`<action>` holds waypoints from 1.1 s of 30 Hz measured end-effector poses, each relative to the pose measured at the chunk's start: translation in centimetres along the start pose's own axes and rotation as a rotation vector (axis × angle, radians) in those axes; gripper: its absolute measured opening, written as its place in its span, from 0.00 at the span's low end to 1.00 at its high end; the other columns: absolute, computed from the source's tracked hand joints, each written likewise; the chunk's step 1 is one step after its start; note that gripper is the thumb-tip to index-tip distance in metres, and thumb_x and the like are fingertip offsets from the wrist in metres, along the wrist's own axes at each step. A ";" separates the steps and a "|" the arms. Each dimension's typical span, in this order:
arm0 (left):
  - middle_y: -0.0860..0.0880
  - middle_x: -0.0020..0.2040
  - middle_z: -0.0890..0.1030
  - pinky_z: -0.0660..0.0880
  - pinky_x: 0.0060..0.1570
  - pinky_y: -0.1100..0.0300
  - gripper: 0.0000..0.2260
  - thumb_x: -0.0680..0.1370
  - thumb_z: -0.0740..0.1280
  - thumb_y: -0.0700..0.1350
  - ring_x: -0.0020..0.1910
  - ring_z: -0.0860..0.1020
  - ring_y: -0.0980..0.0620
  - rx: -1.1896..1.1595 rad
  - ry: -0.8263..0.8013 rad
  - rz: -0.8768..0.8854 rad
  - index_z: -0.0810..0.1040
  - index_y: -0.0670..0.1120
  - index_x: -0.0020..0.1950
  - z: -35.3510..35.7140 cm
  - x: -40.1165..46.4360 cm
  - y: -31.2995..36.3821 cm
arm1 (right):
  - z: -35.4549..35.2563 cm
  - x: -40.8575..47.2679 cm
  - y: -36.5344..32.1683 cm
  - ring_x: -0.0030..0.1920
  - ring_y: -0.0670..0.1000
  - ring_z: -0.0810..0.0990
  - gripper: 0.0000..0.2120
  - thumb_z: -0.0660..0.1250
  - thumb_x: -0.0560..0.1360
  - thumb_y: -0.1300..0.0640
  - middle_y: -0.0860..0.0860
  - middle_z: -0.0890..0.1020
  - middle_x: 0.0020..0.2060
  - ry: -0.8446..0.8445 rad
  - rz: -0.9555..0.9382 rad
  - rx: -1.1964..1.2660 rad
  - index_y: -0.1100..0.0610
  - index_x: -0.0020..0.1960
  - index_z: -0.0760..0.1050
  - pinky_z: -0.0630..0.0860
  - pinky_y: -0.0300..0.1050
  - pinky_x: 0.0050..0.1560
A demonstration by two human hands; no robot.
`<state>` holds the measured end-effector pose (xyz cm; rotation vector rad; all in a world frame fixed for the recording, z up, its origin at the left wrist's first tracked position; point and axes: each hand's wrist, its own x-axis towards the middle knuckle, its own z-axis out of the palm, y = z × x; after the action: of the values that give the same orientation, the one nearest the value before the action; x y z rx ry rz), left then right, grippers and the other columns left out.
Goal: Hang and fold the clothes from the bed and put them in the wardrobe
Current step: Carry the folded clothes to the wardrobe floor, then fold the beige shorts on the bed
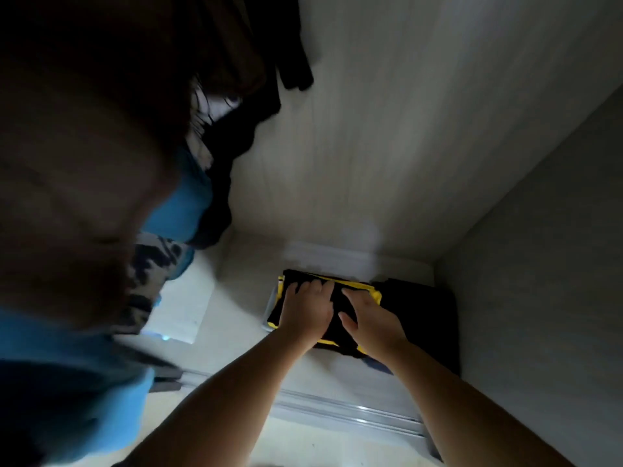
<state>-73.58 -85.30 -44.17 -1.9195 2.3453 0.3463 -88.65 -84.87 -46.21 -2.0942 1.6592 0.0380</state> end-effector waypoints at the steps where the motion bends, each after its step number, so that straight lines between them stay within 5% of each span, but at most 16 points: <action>1: 0.48 0.63 0.74 0.61 0.61 0.54 0.18 0.81 0.54 0.49 0.63 0.71 0.47 -0.043 0.033 -0.011 0.66 0.49 0.70 -2.3 -0.6 0.5 | -2.1 -0.8 -0.9 0.59 0.51 0.77 0.25 0.56 0.80 0.44 0.48 0.67 0.70 0.025 -0.009 0.019 0.48 0.75 0.59 0.74 0.44 0.45; 8: 0.50 0.64 0.75 0.65 0.59 0.57 0.19 0.80 0.57 0.48 0.64 0.72 0.50 -0.158 0.178 -0.035 0.68 0.50 0.70 -18.2 -8.3 0.9 | -17.8 -7.7 -8.8 0.59 0.55 0.77 0.24 0.56 0.80 0.45 0.50 0.68 0.69 0.137 -0.086 0.038 0.50 0.75 0.59 0.75 0.48 0.48; 15: 0.47 0.63 0.75 0.71 0.57 0.53 0.19 0.79 0.59 0.46 0.60 0.75 0.45 -0.266 0.212 -0.015 0.69 0.47 0.71 -26.5 -11.7 0.5 | -25.3 -12.0 -12.4 0.59 0.58 0.77 0.24 0.58 0.80 0.49 0.52 0.69 0.68 0.210 -0.013 0.023 0.51 0.74 0.60 0.75 0.51 0.51; 22: 0.48 0.61 0.77 0.72 0.52 0.54 0.18 0.81 0.58 0.47 0.58 0.77 0.46 -0.237 0.208 0.188 0.68 0.48 0.70 -30.0 -12.0 3.1 | -29.7 -17.0 -13.0 0.58 0.59 0.78 0.20 0.57 0.80 0.49 0.52 0.74 0.65 0.343 0.098 0.028 0.51 0.71 0.65 0.76 0.52 0.53; 33: 0.49 0.60 0.77 0.75 0.52 0.54 0.16 0.80 0.59 0.48 0.55 0.78 0.45 -0.282 0.022 0.464 0.70 0.52 0.68 -28.8 -19.6 17.8 | -27.5 -36.2 -7.1 0.55 0.59 0.79 0.21 0.55 0.80 0.45 0.49 0.77 0.61 0.490 0.440 0.057 0.48 0.71 0.64 0.75 0.49 0.51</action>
<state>-84.82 -69.95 -9.97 -1.4460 2.8728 0.7279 -98.98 -60.79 -8.36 -1.7433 2.3511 -0.4068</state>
